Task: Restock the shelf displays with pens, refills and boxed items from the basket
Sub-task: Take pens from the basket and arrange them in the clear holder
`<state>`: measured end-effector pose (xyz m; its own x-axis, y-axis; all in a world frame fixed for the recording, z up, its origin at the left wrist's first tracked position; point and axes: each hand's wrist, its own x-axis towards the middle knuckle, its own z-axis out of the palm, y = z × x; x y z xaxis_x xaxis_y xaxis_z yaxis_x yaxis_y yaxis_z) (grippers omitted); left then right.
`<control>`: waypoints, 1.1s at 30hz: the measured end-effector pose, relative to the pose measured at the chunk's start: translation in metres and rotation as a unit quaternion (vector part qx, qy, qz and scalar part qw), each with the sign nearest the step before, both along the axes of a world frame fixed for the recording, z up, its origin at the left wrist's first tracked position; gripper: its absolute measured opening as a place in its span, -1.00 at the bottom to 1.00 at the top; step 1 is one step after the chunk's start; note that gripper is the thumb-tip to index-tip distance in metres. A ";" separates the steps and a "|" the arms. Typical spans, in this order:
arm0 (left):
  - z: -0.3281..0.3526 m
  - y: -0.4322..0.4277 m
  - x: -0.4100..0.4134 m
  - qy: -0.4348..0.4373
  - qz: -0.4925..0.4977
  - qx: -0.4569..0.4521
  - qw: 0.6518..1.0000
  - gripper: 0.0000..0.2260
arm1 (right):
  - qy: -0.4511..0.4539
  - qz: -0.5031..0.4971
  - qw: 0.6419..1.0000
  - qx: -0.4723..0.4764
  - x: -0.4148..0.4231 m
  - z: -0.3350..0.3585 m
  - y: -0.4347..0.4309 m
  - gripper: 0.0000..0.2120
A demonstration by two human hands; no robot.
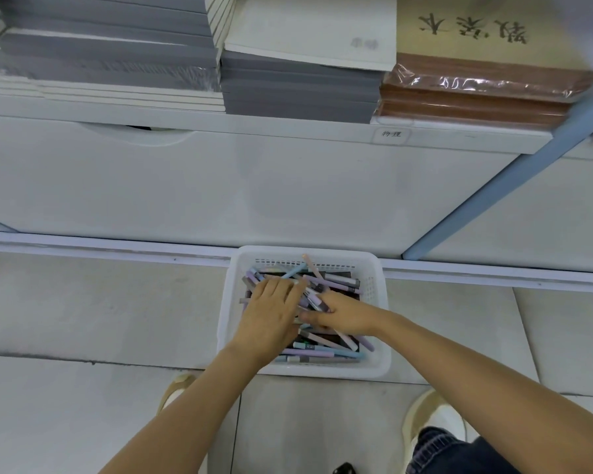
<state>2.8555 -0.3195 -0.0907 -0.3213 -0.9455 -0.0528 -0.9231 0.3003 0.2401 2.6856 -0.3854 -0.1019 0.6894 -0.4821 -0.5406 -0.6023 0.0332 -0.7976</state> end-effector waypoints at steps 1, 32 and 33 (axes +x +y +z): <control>0.001 0.000 0.002 0.004 -0.004 0.001 1.000 -0.45 | -0.001 -0.002 1.000 0.020 0.000 0.001 -0.002 -0.71; 0.106 -0.013 -0.011 0.667 0.346 0.146 0.644 -0.68 | -0.158 -0.121 0.969 0.146 0.046 0.114 0.004 -0.77; 0.108 -0.016 -0.009 0.673 0.349 0.123 0.640 -0.70 | -0.143 -0.113 0.970 0.162 0.044 0.118 0.006 -0.70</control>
<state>2.8464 -0.3355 0.0174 0.2633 -0.9002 -0.3469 0.2817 -0.2722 0.9201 2.7299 -0.3799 0.0158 0.7298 -0.4749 -0.4919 -0.3070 0.4153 -0.8563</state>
